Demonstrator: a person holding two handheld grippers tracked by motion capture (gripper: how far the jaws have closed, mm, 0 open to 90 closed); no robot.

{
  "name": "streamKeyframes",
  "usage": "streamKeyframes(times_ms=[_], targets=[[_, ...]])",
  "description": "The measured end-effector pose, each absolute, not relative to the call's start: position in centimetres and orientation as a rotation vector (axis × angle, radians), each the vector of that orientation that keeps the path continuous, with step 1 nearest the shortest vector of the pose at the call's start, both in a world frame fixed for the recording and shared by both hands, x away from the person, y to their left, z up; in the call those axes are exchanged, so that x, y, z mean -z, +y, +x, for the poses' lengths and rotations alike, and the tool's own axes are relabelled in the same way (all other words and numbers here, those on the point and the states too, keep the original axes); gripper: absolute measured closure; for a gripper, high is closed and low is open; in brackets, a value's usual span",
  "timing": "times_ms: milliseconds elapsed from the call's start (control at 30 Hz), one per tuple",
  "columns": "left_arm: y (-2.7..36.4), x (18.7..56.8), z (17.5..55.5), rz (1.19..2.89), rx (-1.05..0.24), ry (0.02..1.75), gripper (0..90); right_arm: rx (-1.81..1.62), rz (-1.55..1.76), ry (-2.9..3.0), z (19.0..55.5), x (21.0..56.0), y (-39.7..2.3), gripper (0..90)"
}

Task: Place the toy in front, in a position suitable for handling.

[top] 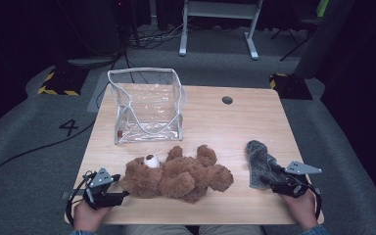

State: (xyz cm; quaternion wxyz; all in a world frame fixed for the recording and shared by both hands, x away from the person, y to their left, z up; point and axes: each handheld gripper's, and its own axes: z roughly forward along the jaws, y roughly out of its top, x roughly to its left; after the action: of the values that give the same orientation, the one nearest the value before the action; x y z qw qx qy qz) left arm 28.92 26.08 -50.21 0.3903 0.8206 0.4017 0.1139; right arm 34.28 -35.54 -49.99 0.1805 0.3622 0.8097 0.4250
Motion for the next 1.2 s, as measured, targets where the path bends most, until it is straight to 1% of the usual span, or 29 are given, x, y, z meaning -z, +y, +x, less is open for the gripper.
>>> streamKeyframes(times_ms=[267, 367, 467, 700, 833, 1100, 1200], targets=[[26.2, 50.1, 28.7, 2.074, -0.294, 1.013, 29.6, -1.202, 1.001, 2.27, 33.7, 49.3, -35.6, 36.3], [26.2, 49.8, 28.3, 2.053, -0.27, 0.998, 29.6, -1.225, 0.973, 2.254, 33.0, 48.4, -35.4, 36.2], [26.1, 49.3, 27.9, 2.05, -0.286, 0.985, 29.5, -1.289, 0.954, 2.244, 32.2, 47.1, -34.8, 36.3], [25.4, 47.6, 27.0, 2.035, -0.281, 0.92, 29.4, -1.367, 0.851, 2.34, 31.4, 44.8, -33.0, 36.5], [25.1, 46.9, 26.7, 2.002, -0.258, 0.886, 29.4, -1.414, 0.773, 2.414, 31.2, 43.5, -31.1, 34.7], [24.6, 46.3, 26.9, 1.979, -0.233, 0.87, 29.8, -1.502, 0.574, 2.556, 30.7, 40.8, -25.4, 27.8], [24.6, 46.2, 27.1, 1.948, -0.203, 0.862, 29.7, -1.523, 0.541, 2.607, 30.7, 40.3, -23.5, 27.0]])
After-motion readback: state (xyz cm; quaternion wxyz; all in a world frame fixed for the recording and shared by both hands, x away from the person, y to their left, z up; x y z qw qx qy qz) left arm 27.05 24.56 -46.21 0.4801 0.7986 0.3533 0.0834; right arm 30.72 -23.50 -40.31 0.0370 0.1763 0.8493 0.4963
